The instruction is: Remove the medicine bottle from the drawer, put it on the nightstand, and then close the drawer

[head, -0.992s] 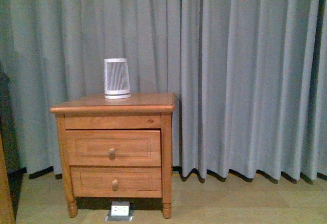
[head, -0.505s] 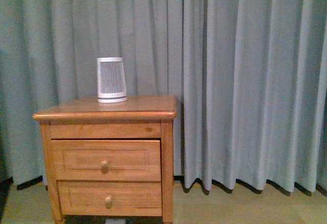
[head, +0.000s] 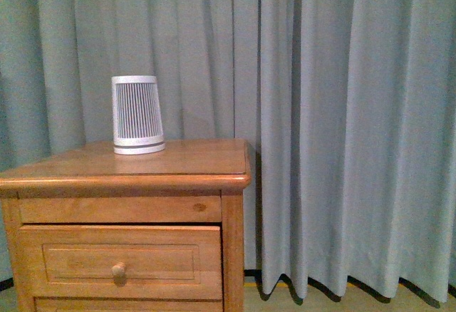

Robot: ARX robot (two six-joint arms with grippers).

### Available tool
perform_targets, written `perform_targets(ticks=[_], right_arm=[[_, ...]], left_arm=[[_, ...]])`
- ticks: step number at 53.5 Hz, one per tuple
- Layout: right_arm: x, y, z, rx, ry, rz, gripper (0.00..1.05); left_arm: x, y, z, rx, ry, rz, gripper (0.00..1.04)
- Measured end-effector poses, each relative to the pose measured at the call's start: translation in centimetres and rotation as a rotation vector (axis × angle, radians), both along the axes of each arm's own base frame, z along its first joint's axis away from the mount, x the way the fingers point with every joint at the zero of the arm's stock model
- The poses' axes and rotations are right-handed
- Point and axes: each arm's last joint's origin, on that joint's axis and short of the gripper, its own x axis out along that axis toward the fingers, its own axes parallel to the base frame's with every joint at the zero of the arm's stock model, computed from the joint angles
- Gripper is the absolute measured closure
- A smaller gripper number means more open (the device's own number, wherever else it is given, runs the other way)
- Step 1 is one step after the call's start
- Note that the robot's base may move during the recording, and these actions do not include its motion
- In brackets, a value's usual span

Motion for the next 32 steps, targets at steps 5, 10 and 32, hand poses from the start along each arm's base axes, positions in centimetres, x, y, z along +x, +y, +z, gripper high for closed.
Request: perform_targets(ticks=[5, 10, 32], right_arm=[[0.0, 0.0, 0.0, 0.0, 0.0, 0.0, 0.07], [0.0, 0.0, 0.0, 0.0, 0.0, 0.0, 0.07], [0.0, 0.0, 0.0, 0.0, 0.0, 0.0, 0.07]], left_arm=[[0.0, 0.0, 0.0, 0.0, 0.0, 0.001, 0.07], [0.0, 0.0, 0.0, 0.0, 0.0, 0.0, 0.07], [3.6, 1.6, -0.1, -0.263, 0.143, 0.03, 0.07]])
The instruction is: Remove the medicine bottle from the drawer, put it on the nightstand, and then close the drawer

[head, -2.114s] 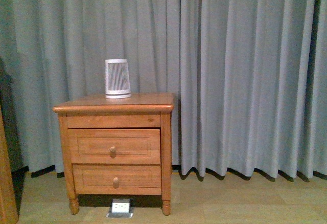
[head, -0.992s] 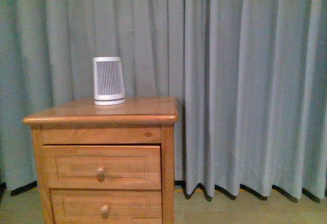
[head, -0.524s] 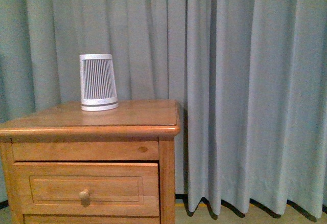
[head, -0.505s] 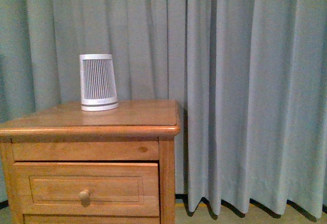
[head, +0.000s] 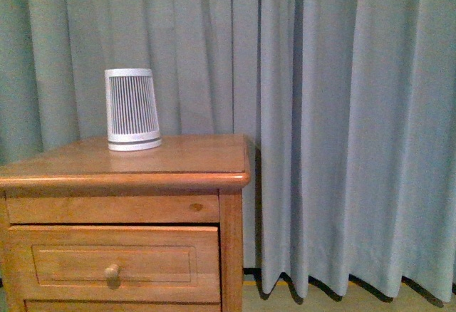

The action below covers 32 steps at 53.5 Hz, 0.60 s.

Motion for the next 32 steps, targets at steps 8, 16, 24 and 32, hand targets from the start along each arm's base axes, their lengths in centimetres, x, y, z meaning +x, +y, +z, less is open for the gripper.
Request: perform_targets(ticks=[8, 16, 24, 32], right_arm=[[0.0, 0.0, 0.0, 0.0, 0.0, 0.0, 0.07], [0.0, 0.0, 0.0, 0.0, 0.0, 0.0, 0.07], [0.0, 0.0, 0.0, 0.0, 0.0, 0.0, 0.07], [0.0, 0.0, 0.0, 0.0, 0.0, 0.0, 0.07]], left_arm=[[5.2, 0.6, 1.0, 0.037, -0.046, 0.009, 0.07], [11.4, -0.1, 0.8, 0.063, -0.037, -0.006, 0.07], [17.2, -1.5, 0.0, 0.066, -0.016, -0.02, 0.07], [22.9, -3.2, -1.5, 0.063, -0.012, -0.035, 0.07]])
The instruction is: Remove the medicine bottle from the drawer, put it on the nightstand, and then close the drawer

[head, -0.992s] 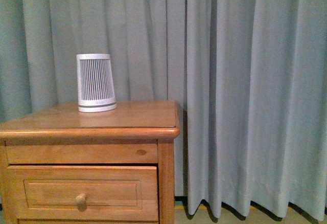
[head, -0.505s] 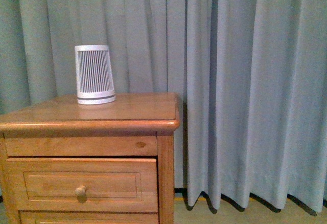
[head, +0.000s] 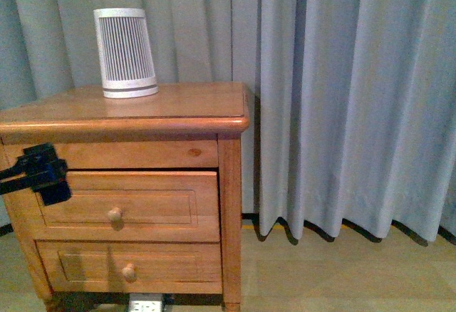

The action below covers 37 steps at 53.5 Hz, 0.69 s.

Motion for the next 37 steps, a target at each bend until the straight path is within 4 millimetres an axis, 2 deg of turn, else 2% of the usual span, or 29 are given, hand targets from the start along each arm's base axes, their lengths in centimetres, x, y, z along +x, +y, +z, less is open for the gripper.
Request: perform_targets(ticks=[4, 6, 16, 25, 37], right_arm=[[0.0, 0.0, 0.0, 0.0, 0.0, 0.0, 0.07], [0.0, 0.0, 0.0, 0.0, 0.0, 0.0, 0.07], [0.0, 0.0, 0.0, 0.0, 0.0, 0.0, 0.07], [0.0, 0.0, 0.0, 0.0, 0.0, 0.0, 0.07], [0.0, 0.0, 0.0, 0.0, 0.0, 0.0, 0.07]], left_arm=[[3.0, -1.0, -1.8, 0.001, 0.016, -0.018, 0.07], [3.9, -1.3, -2.5, 0.0, 0.023, -0.022, 0.07], [6.9, -2.2, -5.5, -0.006, 0.054, -0.033, 0.07], [8.3, -2.3, -7.2, 0.001, 0.066, -0.035, 0.07], [8.9, -2.7, -8.9, 0.032, 0.068, -0.047, 0.07]])
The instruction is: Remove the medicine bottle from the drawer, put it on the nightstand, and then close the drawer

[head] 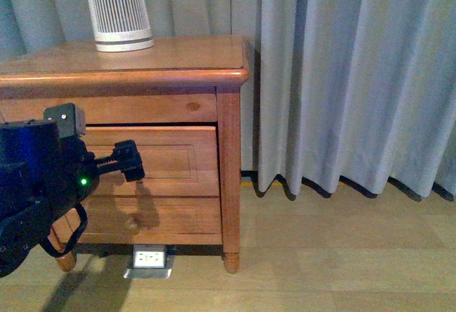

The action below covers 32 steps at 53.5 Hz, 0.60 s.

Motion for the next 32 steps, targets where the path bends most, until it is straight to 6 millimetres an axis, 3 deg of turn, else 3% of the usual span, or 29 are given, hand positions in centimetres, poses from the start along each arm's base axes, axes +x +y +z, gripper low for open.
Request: perform_targets(ticks=[11, 32], right_arm=[[0.0, 0.0, 0.0, 0.0, 0.0, 0.0, 0.07], [0.0, 0.0, 0.0, 0.0, 0.0, 0.0, 0.07]], left_arm=[[0.5, -0.5, -1.3, 0.121, -0.036, -0.019, 0.07], [1.7, -0.5, -1.7, 0.212, -0.067, -0.03, 0.07]])
